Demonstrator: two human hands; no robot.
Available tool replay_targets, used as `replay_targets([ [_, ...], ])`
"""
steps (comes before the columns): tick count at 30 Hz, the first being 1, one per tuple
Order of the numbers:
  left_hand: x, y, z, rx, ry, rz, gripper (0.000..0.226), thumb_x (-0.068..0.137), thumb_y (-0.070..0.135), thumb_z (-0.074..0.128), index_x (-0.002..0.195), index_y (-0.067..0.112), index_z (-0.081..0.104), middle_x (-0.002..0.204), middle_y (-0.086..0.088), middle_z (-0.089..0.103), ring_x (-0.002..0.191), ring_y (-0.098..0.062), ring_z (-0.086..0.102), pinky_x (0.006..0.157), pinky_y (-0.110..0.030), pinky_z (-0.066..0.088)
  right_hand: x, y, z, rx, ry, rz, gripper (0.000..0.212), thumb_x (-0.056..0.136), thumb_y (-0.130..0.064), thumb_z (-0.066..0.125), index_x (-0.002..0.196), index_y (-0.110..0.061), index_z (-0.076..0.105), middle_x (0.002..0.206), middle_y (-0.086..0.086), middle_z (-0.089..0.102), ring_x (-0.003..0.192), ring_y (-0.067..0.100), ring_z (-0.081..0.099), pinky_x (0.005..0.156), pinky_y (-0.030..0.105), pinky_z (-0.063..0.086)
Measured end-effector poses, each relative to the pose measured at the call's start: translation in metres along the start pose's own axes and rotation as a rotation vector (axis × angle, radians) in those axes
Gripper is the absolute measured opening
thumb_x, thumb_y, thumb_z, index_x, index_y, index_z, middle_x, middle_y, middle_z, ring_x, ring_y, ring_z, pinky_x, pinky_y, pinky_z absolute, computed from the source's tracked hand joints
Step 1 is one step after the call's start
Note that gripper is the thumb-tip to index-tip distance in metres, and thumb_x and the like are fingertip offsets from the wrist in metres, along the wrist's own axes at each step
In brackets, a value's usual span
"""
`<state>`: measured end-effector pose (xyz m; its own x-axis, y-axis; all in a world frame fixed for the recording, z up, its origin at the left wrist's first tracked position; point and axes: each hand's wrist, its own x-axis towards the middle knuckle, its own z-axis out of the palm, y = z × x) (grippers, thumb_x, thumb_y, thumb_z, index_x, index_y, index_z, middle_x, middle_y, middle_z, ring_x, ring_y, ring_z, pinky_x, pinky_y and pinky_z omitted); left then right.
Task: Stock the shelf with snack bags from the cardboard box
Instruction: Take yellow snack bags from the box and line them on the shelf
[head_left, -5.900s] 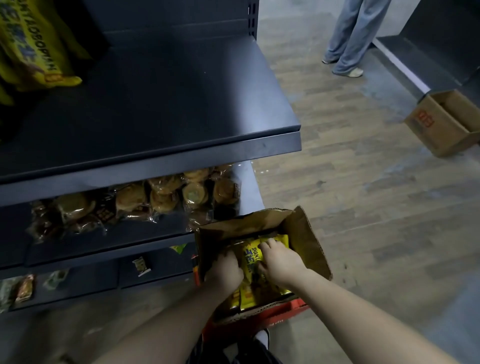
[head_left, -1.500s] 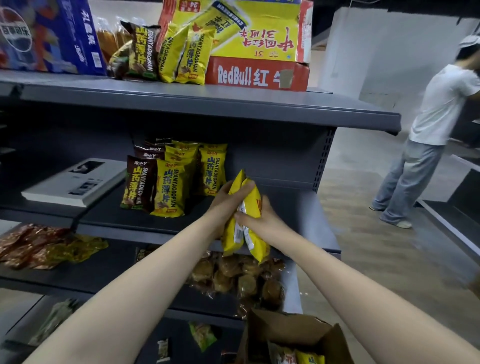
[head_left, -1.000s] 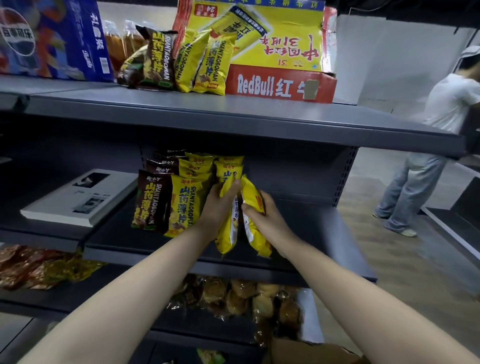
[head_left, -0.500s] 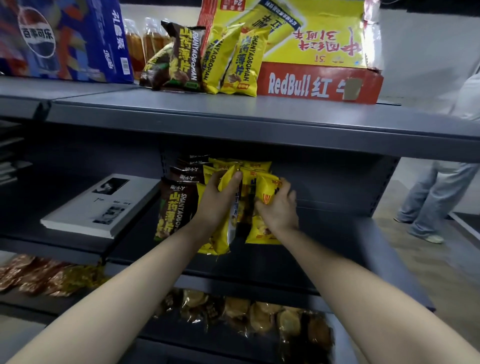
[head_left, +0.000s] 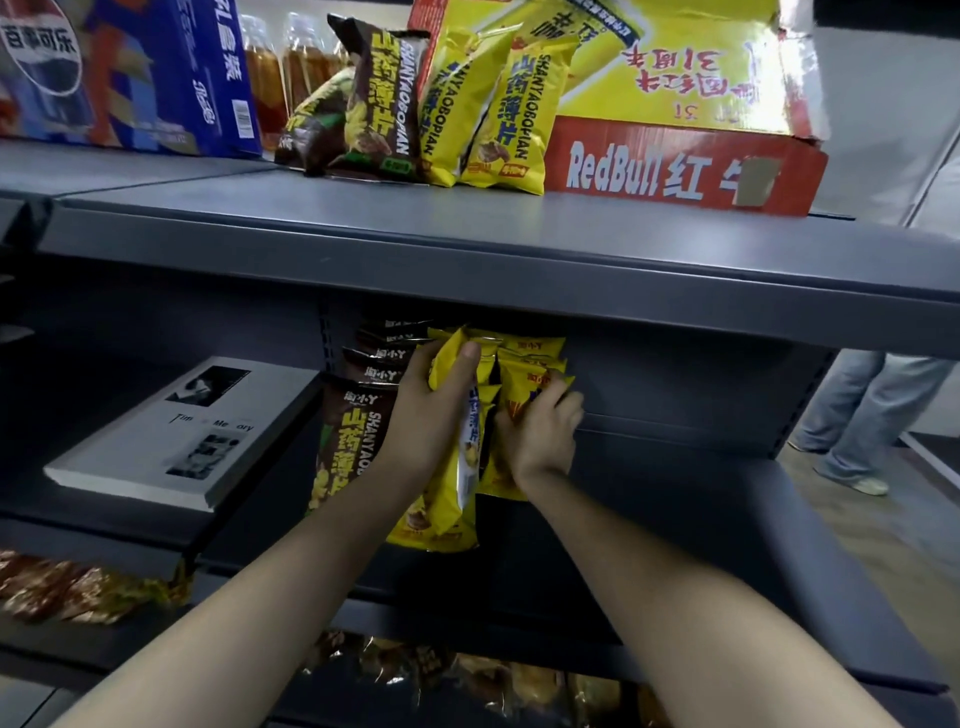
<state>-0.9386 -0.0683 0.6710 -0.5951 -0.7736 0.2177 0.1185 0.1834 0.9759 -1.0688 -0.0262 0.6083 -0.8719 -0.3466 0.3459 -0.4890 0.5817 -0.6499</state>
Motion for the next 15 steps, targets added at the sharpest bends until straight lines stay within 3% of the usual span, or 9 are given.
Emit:
replay_targets([
  [3, 0.005, 0.000, 0.003, 0.005, 0.008, -0.004, 0.042, 0.088, 0.052, 0.052, 0.125, 0.038, 0.038, 0.089, 0.035, 0.045, 0.071, 0.025, 0.048, 0.055, 0.002, 0.038, 0.000, 0.001, 0.010, -0.050, -0.039, 0.018, 0.083, 0.081, -0.047, 0.064, 0.143, -0.016, 0.018, 0.131, 0.013, 0.028, 0.122, 0.032, 0.032, 0.089, 0.048, 0.044],
  [7, 0.008, -0.003, 0.006, -0.028, 0.012, -0.003, 0.062, 0.085, 0.057, 0.052, 0.139, 0.030, 0.038, 0.094, 0.034, 0.045, 0.084, 0.015, 0.048, 0.067, -0.005, 0.034, -0.002, 0.006, 0.010, -0.065, -0.095, 0.004, 0.092, 0.081, -0.062, 0.054, 0.149, -0.025, 0.005, 0.149, 0.014, 0.013, 0.130, 0.032, 0.025, 0.096, 0.051, 0.038],
  [10, 0.009, -0.004, 0.005, -0.064, -0.026, -0.011, 0.080, 0.074, 0.066, 0.052, 0.142, 0.028, 0.035, 0.113, 0.021, 0.053, 0.101, 0.000, 0.053, 0.080, -0.016, 0.040, -0.005, 0.024, -0.010, -0.227, -0.087, -0.286, 0.090, 0.082, -0.072, 0.041, 0.150, -0.031, -0.002, 0.157, 0.007, -0.004, 0.141, 0.031, 0.010, 0.105, 0.058, 0.027],
  [13, 0.012, -0.004, 0.005, -0.094, -0.064, -0.009, 0.082, 0.068, 0.069, 0.052, 0.138, 0.028, 0.041, 0.128, 0.009, 0.055, 0.105, -0.005, 0.059, 0.089, -0.025, 0.046, 0.001, 0.049, -0.033, -0.508, -0.154, -0.659, 0.100, 0.078, -0.073, 0.048, 0.151, -0.032, -0.007, 0.158, 0.006, -0.016, 0.147, 0.028, -0.006, 0.112, 0.063, 0.012],
  [15, 0.013, -0.004, 0.006, -0.114, -0.083, -0.019, 0.082, 0.069, 0.069, 0.052, 0.139, 0.027, 0.041, 0.131, 0.003, 0.057, 0.115, -0.017, 0.058, 0.101, -0.040, 0.045, 0.007, 0.058, -0.040, -0.623, -0.211, -0.772, 0.107, 0.075, -0.076, 0.050, 0.151, -0.031, -0.010, 0.159, 0.008, -0.016, 0.147, 0.028, -0.011, 0.113, 0.065, 0.010],
])
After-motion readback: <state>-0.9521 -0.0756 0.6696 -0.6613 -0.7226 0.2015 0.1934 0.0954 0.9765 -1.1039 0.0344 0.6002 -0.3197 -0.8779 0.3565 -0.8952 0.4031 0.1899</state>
